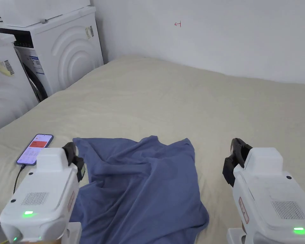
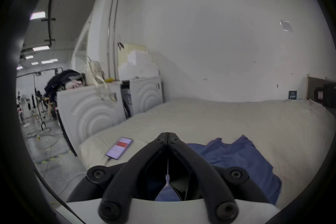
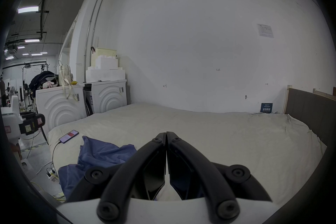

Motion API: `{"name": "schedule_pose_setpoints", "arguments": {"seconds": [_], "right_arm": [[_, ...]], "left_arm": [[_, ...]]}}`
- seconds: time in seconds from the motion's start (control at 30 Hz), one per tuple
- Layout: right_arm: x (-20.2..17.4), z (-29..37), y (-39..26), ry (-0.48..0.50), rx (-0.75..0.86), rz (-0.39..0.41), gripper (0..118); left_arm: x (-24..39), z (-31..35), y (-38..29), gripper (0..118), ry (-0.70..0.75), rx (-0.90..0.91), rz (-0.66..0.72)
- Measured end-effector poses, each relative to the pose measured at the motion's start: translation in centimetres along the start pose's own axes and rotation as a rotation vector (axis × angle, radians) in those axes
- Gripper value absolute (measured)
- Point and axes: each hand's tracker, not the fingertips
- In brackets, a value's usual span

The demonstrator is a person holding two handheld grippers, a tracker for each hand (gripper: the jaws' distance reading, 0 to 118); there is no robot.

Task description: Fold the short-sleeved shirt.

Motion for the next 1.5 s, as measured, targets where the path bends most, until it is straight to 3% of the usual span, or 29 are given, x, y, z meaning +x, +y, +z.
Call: {"name": "schedule_pose_setpoints", "arguments": {"seconds": [0.37,0.53,0.6,0.67,0.73,0.8,0.93,1.07,1.2,1.3,1.33,1.5], "right_arm": [[2.1,-1.1,-1.5,-0.043,-0.050,-0.002,0],[3.1,-1.0,-2.1,-0.063,-0.071,0.008,0],[3.6,-1.1,-2.3,-0.075,-0.080,0.009,0],[4.1,-1.0,-2.5,-0.088,-0.090,0.012,0],[4.6,-0.9,-2.7,-0.098,-0.095,0.011,0],[5.1,-0.8,-2.9,-0.109,-0.102,0.012,0],[5.9,-0.5,-3.2,-0.127,-0.115,0.005,0],[6.6,-0.3,-3.5,-0.138,-0.123,0.002,0],[7.2,-0.1,-3.7,-0.148,-0.132,0.000,0],[7.5,0.1,-3.7,-0.153,-0.132,-0.010,0],[7.7,0.2,-3.7,-0.153,-0.131,-0.013,0],[8.4,1.1,-3.1,-0.163,-0.118,-0.023,0]], "left_arm": [[4.0,-12.1,-1.7,1,-0.239,-0.519,0.116],[6.7,-16.4,-4.7,5,-0.283,-0.678,0.046],[7.9,-17.6,-5.5,26,-0.320,-0.753,0.042],[8.8,-18.8,-6.3,70,-0.318,-0.781,0.047],[9.7,-19.3,-6.9,93,-0.313,-0.793,0.042],[10.5,-19.8,-7.3,103,-0.307,-0.819,0.012],[11.7,-20.4,-8.3,103,-0.250,-0.868,-0.062],[12.2,-21.0,-9.7,100,-0.199,-0.923,-0.108],[11.9,-20.9,-9.5,67,-0.203,-0.937,-0.032],[12.5,-20.3,-8.8,20,-0.239,-0.928,-0.057],[12.5,-20.2,-8.8,10,-0.254,-0.924,-0.056],[12.1,-19.0,-8.3,0,-0.287,-0.873,-0.050]]}}
